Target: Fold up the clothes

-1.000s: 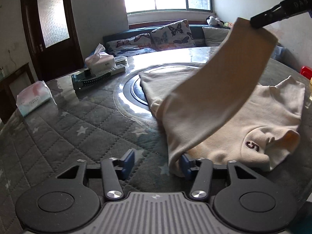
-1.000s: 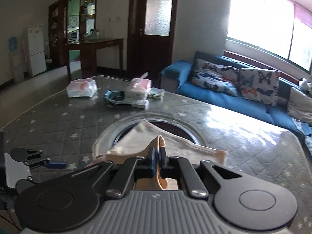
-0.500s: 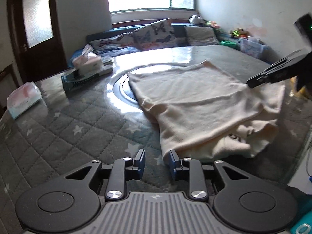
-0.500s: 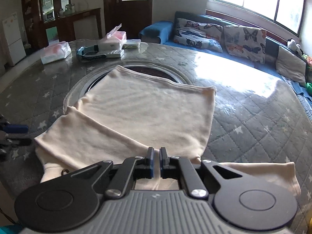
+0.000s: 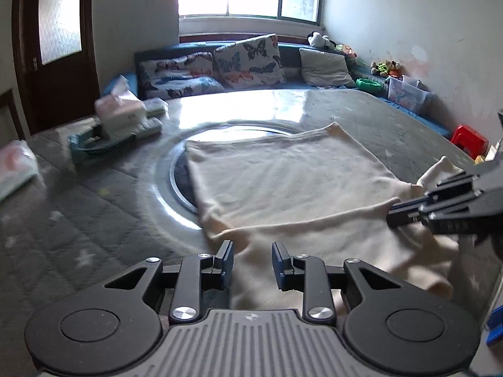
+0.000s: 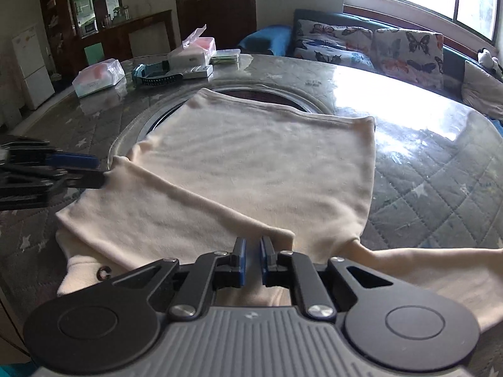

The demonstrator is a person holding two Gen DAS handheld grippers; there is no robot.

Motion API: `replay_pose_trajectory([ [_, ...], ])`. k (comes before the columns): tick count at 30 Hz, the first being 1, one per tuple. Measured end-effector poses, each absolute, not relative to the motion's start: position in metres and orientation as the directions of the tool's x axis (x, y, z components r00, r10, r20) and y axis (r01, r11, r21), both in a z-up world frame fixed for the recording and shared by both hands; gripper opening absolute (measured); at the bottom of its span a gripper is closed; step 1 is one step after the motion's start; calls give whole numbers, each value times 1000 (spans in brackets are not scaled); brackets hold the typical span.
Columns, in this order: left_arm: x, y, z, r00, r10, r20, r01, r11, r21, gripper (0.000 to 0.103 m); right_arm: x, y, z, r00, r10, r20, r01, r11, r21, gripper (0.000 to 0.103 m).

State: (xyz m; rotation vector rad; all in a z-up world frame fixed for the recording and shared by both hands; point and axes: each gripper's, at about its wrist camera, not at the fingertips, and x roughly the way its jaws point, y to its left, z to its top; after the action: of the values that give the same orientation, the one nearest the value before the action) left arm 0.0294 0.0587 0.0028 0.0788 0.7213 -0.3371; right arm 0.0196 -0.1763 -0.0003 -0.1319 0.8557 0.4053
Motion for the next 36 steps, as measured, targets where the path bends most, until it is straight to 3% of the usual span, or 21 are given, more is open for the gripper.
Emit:
replay_pose_trajectory([
  [11,43,53,-8,704,-241,-668,296,955,-32,30,9,-217,15,662,240,-710,-278,958,65,11],
  [13,42,52,-6,703,-240,-669,294,955,-35,33,10,-236,17,685,180,-706,-208,977,48,17],
  [16,39,50,-3,706,-245,-664,298,954,-36,42,13,-273,16,709,73,-701,-78,997,25,18],
  [22,33,42,2,714,-254,-653,318,948,-22,48,13,-346,5,708,-138,-693,194,981,3,19],
  [25,31,39,3,717,-254,-649,324,946,-12,51,9,-372,-1,697,-208,-687,289,957,3,25],
  [27,32,38,2,714,-253,-653,327,945,-8,51,6,-385,-5,690,-234,-685,325,946,4,30],
  [36,32,37,0,710,-242,-661,322,947,-1,51,7,-409,-24,692,-231,-684,377,924,69,33],
])
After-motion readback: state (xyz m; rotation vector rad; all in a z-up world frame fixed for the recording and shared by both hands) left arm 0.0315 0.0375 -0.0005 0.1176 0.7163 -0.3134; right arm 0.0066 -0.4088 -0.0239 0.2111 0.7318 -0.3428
